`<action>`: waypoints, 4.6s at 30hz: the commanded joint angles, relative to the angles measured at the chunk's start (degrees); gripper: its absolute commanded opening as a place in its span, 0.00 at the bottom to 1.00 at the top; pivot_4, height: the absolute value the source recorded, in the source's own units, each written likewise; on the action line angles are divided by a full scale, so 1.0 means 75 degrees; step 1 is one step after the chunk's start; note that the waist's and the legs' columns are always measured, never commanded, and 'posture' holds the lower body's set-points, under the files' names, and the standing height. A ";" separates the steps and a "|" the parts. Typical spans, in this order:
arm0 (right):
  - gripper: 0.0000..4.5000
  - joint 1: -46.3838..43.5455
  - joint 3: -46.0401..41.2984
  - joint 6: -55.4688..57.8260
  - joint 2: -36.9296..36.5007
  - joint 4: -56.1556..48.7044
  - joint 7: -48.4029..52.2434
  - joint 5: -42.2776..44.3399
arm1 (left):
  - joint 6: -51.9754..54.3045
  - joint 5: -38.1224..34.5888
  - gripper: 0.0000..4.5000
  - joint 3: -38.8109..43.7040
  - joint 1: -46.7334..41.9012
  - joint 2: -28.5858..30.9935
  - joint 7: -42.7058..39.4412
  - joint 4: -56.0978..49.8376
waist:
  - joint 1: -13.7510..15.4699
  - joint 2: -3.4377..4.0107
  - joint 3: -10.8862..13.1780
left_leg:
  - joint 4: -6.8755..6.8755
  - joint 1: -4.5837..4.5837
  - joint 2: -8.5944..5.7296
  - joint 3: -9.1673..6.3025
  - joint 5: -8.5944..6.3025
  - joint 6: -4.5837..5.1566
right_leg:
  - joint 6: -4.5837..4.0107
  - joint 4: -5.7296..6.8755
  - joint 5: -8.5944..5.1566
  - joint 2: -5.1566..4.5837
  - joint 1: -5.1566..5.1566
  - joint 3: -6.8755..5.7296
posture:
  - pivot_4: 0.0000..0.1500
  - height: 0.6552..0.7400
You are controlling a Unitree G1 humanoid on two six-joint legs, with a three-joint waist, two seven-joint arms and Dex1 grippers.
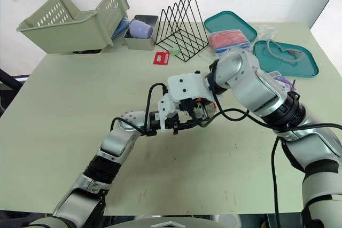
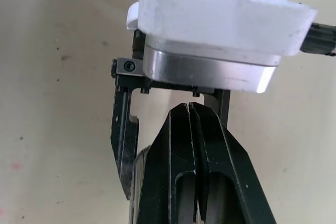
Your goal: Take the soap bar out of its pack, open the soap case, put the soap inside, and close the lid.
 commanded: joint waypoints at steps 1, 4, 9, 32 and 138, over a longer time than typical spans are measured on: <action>0.01 -0.0047 -0.0094 -0.0068 -0.0206 0.0137 0.0088 -0.0123 | -0.0154 -0.0134 0.44 0.0077 0.0029 0.0017 -0.0061 -0.0420 | 0.0000 0.0000 0.0000 | 0.0000 0.0000 0.0000 0.0000 0.0000 0.0000 | 0.0000 0.0000 0.0000 0.0000 0.0000 0.0000 | 1.00 1.00; 0.01 -0.0075 -0.0130 -0.0101 -0.0206 0.0180 0.0090 -0.0120 | -0.0150 -0.0134 0.44 0.0075 0.0029 0.0023 -0.0067 -0.0421 | -0.0002 0.0000 0.0000 | 0.0000 0.0000 0.0000 0.0000 0.0000 0.0000 | 0.0000 0.0000 0.0000 0.0000 0.0000 0.0000 | 1.00 1.00; 0.01 -0.0065 -0.0177 0.0002 -0.0192 0.0051 0.0199 0.0028 | -0.0134 -0.0132 0.44 0.0067 0.0025 0.0029 -0.0073 -0.0429 | -0.0002 0.0000 0.0000 | 0.0000 0.0000 0.0000 0.0000 0.0000 0.0000 | 0.0000 0.0000 0.0000 0.0000 0.0000 0.0000 | 1.00 1.00; 0.01 0.0168 -0.0001 -0.0322 -0.0110 0.0373 0.0059 -0.0194 | -0.0093 -0.0152 0.44 0.0119 0.0055 0.0025 -0.0017 -0.0494 | 0.0007 0.0000 0.0000 | 0.0000 0.0001 0.0000 -0.0001 0.0000 0.0000 | 0.0000 0.0001 0.0000 0.0000 0.0001 -0.0002 | 1.00 1.00; 1.00 0.1955 -0.2654 -0.2140 0.0333 0.2581 0.0820 0.2328 | -0.0029 -0.0352 0.44 0.0208 0.0152 0.0534 -0.0355 -0.0686 | -0.0006 0.0028 0.0019 | 0.0002 0.0001 0.0000 0.0005 0.0001 0.0000 | 0.0000 0.0004 0.0001 -0.0001 0.0001 0.0006 | 1.00 1.00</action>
